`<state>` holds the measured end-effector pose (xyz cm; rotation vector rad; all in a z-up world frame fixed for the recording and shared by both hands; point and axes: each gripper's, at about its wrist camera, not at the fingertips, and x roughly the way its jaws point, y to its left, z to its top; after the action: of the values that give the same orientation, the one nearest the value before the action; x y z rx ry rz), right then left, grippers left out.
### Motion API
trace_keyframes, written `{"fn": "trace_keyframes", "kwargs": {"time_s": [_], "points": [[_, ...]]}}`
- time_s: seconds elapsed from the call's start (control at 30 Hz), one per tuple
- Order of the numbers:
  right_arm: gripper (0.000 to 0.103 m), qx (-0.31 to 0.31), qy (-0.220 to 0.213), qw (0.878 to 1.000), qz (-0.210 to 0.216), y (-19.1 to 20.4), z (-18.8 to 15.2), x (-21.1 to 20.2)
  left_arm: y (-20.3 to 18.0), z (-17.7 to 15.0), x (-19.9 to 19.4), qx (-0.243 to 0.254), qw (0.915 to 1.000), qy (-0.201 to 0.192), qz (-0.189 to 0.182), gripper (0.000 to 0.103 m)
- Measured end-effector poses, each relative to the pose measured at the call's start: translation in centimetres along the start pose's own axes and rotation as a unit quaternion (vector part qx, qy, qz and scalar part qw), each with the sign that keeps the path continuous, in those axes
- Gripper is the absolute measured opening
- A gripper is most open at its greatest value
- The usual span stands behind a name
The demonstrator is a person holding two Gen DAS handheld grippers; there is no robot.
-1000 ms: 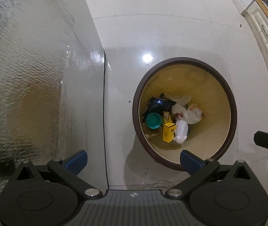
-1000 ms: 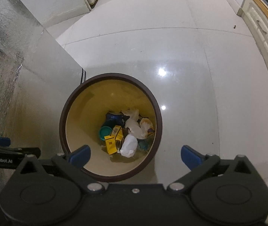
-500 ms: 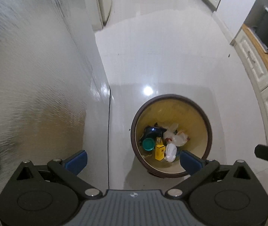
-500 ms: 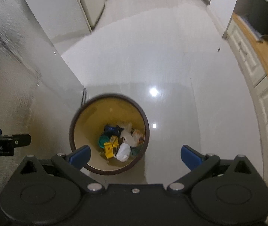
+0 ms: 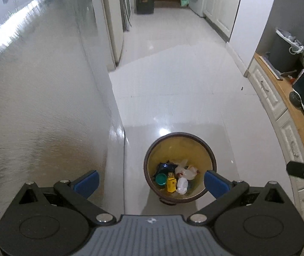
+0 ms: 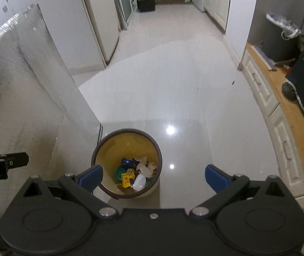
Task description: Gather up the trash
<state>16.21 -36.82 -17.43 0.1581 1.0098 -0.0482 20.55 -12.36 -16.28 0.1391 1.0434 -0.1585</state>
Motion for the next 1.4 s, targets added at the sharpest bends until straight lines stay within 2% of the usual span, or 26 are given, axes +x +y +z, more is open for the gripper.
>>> {"fn": "trace_keyframes", "kwargs": {"time_s": [0.37, 0.57, 0.97, 1.4], "points": [[0.103, -0.008, -0.069, 0.998, -0.003, 0.6, -2.5, -7.9, 0.7, -3.4, -7.9, -0.011, 0.9964, -0.083, -0.011, 0.103], [0.103, -0.011, -0.099, 0.995, -0.007, 1.1, -4.6, -10.7, 1.1, -5.8, -10.5, -0.013, 0.9945, -0.103, -0.015, 0.103], [0.103, -0.016, -0.138, 0.990, -0.012, 2.0, -8.4, -14.1, 1.4, -9.3, -12.9, -0.012, 0.9903, -0.138, -0.005, 0.103], [0.103, -0.006, -0.166, 0.986, -0.012, 2.5, -10.9, -15.5, 2.0, -11.8, -13.9, -0.020, 0.9864, -0.163, -0.003, 0.103]]}}
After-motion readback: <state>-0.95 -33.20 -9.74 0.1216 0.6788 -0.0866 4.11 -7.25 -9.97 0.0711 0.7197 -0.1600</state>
